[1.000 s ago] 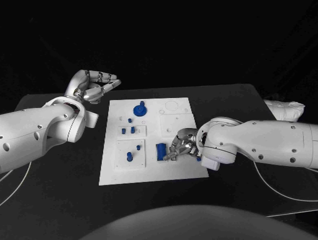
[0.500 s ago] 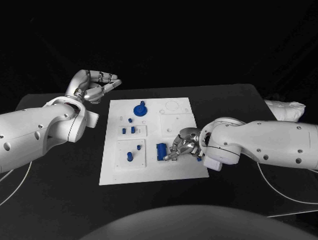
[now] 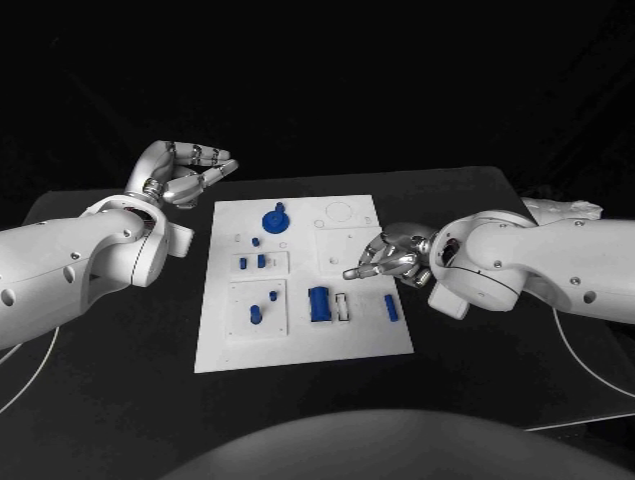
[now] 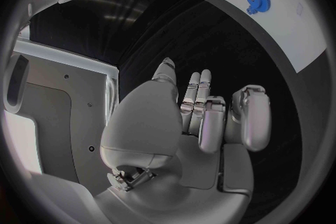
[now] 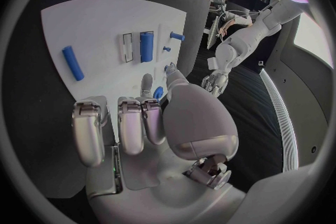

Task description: Assemble the parts on the task board

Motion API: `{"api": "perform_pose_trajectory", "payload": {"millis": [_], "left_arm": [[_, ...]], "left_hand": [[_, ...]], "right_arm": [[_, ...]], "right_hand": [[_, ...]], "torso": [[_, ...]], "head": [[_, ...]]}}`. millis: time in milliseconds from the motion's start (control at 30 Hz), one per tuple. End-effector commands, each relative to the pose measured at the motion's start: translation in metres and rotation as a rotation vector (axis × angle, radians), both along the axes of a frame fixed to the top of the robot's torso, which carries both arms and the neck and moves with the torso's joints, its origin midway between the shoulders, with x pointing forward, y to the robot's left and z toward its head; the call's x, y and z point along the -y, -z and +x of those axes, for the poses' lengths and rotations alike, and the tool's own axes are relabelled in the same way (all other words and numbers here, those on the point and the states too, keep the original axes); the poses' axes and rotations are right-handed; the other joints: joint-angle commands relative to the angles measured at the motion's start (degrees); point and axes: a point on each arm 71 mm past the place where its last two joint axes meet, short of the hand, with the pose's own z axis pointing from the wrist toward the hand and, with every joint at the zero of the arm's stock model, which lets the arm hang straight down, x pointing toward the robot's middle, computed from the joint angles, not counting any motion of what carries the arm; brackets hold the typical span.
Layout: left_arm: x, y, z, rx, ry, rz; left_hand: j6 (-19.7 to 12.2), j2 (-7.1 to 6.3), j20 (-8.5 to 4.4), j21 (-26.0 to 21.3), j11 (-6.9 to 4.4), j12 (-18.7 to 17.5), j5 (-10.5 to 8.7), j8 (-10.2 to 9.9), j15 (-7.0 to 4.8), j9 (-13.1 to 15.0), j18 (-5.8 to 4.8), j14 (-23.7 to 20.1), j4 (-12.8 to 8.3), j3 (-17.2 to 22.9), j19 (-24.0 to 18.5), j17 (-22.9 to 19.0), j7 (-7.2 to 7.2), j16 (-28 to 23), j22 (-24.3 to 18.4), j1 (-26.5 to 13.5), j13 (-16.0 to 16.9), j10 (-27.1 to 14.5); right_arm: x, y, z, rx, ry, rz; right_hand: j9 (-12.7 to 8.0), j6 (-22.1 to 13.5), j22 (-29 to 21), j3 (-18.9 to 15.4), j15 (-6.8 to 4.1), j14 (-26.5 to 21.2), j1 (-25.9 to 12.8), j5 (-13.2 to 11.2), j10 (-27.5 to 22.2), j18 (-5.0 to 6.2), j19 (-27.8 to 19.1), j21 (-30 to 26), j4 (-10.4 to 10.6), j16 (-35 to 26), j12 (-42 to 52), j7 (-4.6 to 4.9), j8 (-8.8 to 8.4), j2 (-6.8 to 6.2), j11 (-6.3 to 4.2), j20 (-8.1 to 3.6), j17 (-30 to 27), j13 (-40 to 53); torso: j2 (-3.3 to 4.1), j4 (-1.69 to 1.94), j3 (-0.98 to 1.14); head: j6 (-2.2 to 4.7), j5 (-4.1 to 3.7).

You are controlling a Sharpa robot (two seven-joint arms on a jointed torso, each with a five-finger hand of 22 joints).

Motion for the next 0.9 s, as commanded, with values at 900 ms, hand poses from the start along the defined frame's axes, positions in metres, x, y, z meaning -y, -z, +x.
{"api": "perform_pose_trajectory", "payload": {"millis": [900], "left_arm": [[0.005, 0.000, 0.001, 0.004, 0.021, 0.003]], "left_hand": [[0.31, 0.68, 0.19, -0.23, 0.02, -0.19, 0.04, -0.33, 0.13, -0.07, 0.68, 6.05, 0.00, -0.38, 0.82, 15.10, -0.03, 0.15, 12.47, 0.07, -0.06, -0.12]], "right_arm": [[0.038, 0.032, -0.022, -0.032, -0.024, -0.391]], "right_hand": [[-13.16, 5.24, 15.07, 3.86, 1.78, 6.00, -3.58, 14.18, 5.94, -0.39, 5.99, 0.26, 0.32, 0.23, 0.16, 1.75, -13.59, -0.87, 1.85, 2.04, 15.06, 15.09]], "torso": [[-0.22, -0.49, -0.18]], "head": [[0.01, -2.22]]}}
